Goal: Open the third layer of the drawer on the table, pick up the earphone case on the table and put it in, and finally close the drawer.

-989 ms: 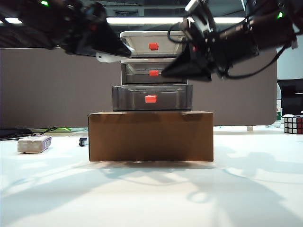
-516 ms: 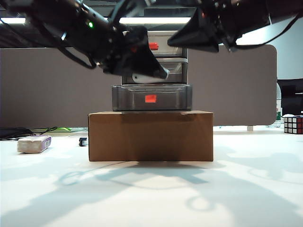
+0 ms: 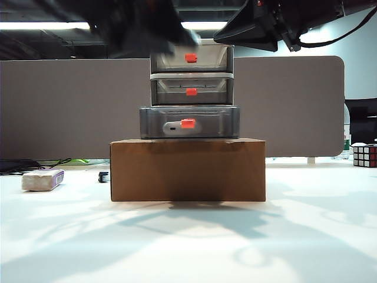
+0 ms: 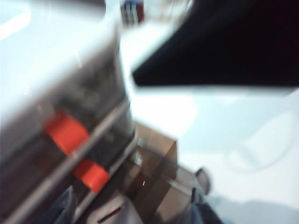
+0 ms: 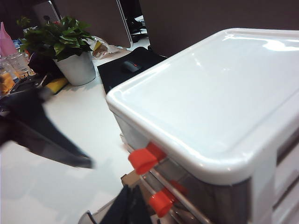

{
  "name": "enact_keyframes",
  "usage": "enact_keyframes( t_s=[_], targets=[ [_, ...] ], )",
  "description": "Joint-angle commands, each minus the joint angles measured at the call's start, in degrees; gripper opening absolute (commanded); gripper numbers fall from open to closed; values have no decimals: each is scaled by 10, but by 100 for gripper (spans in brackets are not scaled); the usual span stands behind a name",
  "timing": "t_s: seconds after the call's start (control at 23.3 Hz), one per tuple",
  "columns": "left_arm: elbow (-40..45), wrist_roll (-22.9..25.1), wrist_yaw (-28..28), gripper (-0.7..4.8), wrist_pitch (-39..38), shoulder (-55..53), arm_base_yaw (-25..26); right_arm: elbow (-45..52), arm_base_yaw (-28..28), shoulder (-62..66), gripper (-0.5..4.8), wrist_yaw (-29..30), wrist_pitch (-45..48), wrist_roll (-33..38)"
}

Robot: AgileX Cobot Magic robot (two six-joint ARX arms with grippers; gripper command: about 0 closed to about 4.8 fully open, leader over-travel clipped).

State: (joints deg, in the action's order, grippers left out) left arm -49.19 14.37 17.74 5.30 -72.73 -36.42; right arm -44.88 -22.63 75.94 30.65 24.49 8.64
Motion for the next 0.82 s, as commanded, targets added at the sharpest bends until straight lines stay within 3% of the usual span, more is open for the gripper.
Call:
enact_keyframes(
  t_s=[0.04,0.09,0.26,0.39,0.82],
  targets=[
    [0,3,29,57,-108,40,-1,-12,0,-2,-6,5,6,-2],
    [0,2,30,-9,-128,43,-1,-16,0,-1,-6,5,6,-2],
    [0,2,31,-5,-189,28,1,-25,0,-1,-5,4,7,-1],
    [0,2,37,-5,-195,0,1,-26,0,-1,-5,3,9,-1],
    [0,2,-31,-5,-83,-70,2,-25,0,-1,-5,4,5,-1]
  ],
)
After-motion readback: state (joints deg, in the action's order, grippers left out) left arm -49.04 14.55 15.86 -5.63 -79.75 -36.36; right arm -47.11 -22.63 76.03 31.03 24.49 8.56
